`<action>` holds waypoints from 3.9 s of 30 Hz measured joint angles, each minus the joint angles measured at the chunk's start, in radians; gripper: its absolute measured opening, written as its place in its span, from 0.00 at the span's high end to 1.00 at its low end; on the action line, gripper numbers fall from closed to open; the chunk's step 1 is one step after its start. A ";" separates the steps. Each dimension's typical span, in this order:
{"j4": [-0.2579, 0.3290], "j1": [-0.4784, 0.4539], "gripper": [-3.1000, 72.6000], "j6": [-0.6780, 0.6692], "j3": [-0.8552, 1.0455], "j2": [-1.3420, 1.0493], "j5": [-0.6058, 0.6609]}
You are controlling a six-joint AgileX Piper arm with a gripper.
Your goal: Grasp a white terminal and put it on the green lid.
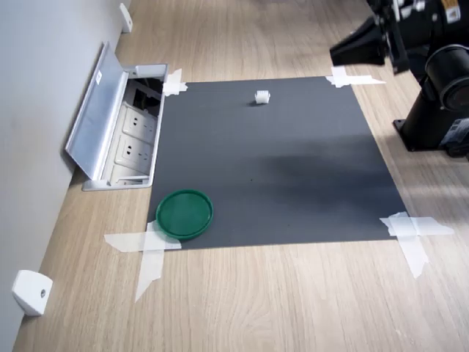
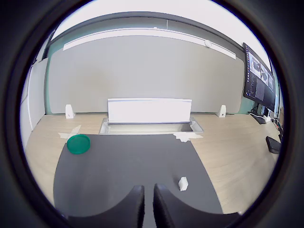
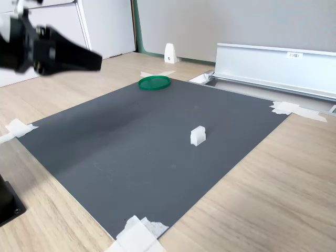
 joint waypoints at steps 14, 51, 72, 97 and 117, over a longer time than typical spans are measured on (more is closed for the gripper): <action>0.039 0.000 0.91 -0.108 -0.383 0.526 0.410; 0.006 -0.077 0.00 -0.389 -0.597 1.057 0.524; -0.005 -0.224 0.00 -0.523 -0.759 1.371 0.466; -0.039 -0.224 0.41 -0.514 -0.761 1.511 0.366; 0.027 -0.005 0.83 -0.496 -0.761 1.392 0.452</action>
